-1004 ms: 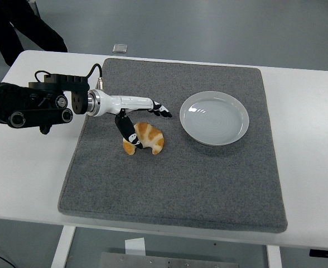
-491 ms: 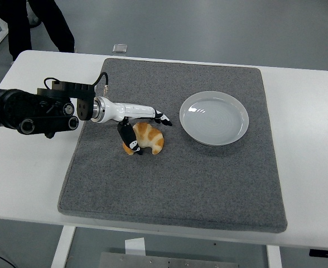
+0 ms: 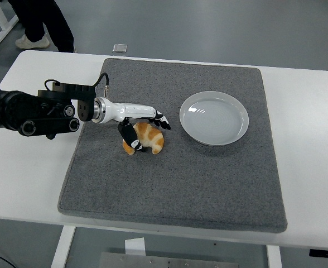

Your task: Place the bread on the plate

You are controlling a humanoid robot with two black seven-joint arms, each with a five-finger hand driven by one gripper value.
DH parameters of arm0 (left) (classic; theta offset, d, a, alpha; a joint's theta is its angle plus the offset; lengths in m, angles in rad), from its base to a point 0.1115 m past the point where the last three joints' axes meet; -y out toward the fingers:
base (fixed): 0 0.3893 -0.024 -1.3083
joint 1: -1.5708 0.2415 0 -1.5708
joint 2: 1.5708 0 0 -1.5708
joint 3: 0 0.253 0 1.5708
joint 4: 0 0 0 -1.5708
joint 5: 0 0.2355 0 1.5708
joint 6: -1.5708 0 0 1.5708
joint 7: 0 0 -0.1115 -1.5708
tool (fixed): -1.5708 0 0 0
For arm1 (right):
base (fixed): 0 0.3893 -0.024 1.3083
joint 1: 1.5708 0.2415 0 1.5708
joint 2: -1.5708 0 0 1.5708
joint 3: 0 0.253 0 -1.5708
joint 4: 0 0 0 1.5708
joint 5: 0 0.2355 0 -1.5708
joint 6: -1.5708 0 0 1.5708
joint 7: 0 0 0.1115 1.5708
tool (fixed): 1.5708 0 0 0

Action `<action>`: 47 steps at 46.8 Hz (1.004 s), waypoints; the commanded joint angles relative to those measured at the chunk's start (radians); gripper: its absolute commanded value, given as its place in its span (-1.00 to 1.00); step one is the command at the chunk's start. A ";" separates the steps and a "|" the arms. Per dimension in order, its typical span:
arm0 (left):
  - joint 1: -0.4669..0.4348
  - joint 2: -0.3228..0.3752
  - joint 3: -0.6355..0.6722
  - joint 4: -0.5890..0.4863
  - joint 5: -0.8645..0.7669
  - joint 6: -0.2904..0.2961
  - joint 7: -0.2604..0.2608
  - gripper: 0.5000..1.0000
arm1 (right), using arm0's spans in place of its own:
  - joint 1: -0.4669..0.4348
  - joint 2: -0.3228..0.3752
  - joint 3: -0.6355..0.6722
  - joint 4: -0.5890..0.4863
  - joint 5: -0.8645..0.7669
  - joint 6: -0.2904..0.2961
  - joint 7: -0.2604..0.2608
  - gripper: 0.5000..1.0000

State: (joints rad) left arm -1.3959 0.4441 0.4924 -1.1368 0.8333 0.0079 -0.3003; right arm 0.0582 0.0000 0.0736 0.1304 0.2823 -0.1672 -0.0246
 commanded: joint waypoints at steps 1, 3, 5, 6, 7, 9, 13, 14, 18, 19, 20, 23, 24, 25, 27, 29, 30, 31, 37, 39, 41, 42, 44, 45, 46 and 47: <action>0.000 0.001 0.000 -0.001 0.012 0.000 -0.002 0.21 | 0.000 0.000 0.000 0.000 0.000 0.000 0.000 0.81; 0.000 0.001 0.002 0.000 0.015 0.001 -0.003 0.11 | 0.000 0.000 0.000 0.000 0.000 0.000 0.000 0.81; 0.000 0.001 0.002 0.000 0.020 0.001 -0.005 -0.14 | 0.000 0.000 0.000 0.000 0.000 0.000 0.000 0.81; 0.000 0.001 0.002 0.000 0.021 0.001 -0.005 -0.25 | 0.000 0.000 0.000 0.000 0.000 0.000 0.000 0.81; 0.000 0.001 0.002 0.002 0.024 0.001 -0.007 -0.35 | 0.000 0.000 0.000 0.000 0.000 0.000 0.000 0.81; 0.000 0.002 0.002 0.003 0.029 0.001 -0.008 -0.56 | 0.000 0.000 0.000 0.000 0.000 0.000 0.000 0.81; 0.000 0.002 0.002 0.014 0.038 0.001 -0.011 -1.00 | 0.000 0.000 0.000 0.000 0.000 0.000 0.000 0.82; 0.000 0.001 0.002 0.015 0.044 0.001 -0.013 -1.00 | 0.000 0.000 0.000 0.000 0.000 0.000 0.000 0.81; 0.000 0.002 0.002 0.023 0.076 0.000 -0.025 -1.00 | 0.000 0.000 0.000 0.000 0.000 0.000 0.000 0.81; 0.000 0.002 0.002 0.023 0.081 0.000 -0.030 -1.00 | 0.000 0.000 0.000 0.000 0.000 0.000 0.000 0.81; 0.000 0.002 0.002 0.025 0.082 0.000 -0.031 -1.00 | 0.000 0.000 0.000 0.000 0.000 0.000 0.000 0.81; 0.000 0.002 0.002 0.031 0.082 0.000 -0.031 -1.00 | 0.000 0.000 0.000 0.000 0.000 0.000 0.000 0.82; 0.000 0.002 0.002 0.034 0.082 0.000 -0.031 -1.00 | 0.000 0.000 0.000 0.000 0.000 0.000 0.000 0.81; 0.000 0.001 0.002 0.037 0.082 0.000 -0.031 -1.00 | 0.000 0.000 0.000 0.000 0.000 0.000 0.000 0.82; 0.000 0.002 0.002 0.042 0.082 0.001 -0.033 -1.00 | 0.000 0.000 0.000 0.000 0.000 0.000 0.000 0.81; 0.000 0.002 0.002 0.043 0.082 0.001 -0.033 -1.00 | 0.000 0.000 0.000 0.000 0.000 0.000 0.000 0.81; 0.000 0.002 0.002 0.043 0.082 0.001 -0.034 -1.00 | 0.000 0.000 0.000 0.000 0.000 0.000 0.000 0.81; 0.000 0.002 0.000 0.043 0.082 0.001 -0.033 -1.00 | 0.000 0.000 0.000 0.000 0.000 0.000 0.000 0.81; -0.002 0.002 -0.002 0.043 0.082 0.024 -0.034 -1.00 | 0.002 0.000 0.000 0.000 0.000 0.000 0.000 0.81; -0.003 0.002 -0.003 0.042 0.082 0.026 -0.033 -1.00 | 0.000 0.000 0.000 0.000 0.000 0.000 0.000 0.81; -0.005 0.002 -0.003 0.042 0.082 0.026 -0.034 -1.00 | 0.000 0.000 0.000 0.000 0.000 0.000 0.000 0.81; -0.005 0.002 -0.003 0.042 0.082 0.027 -0.034 -1.00 | 0.000 0.000 0.000 0.000 0.000 0.000 0.000 0.81; -0.006 0.002 -0.005 0.042 0.081 0.029 -0.034 -1.00 | 0.000 0.000 0.000 0.000 0.000 0.000 0.000 0.81; -0.008 0.004 -0.005 0.042 0.081 0.029 -0.036 -1.00 | 0.000 0.000 0.000 0.000 0.000 0.000 0.000 0.81; -0.009 0.005 -0.006 0.040 0.081 0.029 -0.037 -1.00 | 0.000 0.000 0.000 0.000 0.000 0.000 0.000 0.82; -0.011 0.005 -0.008 0.040 0.081 0.029 -0.040 -1.00 | 0.000 0.000 0.000 0.000 0.000 0.000 0.000 0.82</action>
State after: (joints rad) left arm -1.4022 0.4471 0.4878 -1.0952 0.9152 0.0365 -0.3350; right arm 0.0584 0.0000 0.0736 0.1304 0.2822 -0.1671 -0.0246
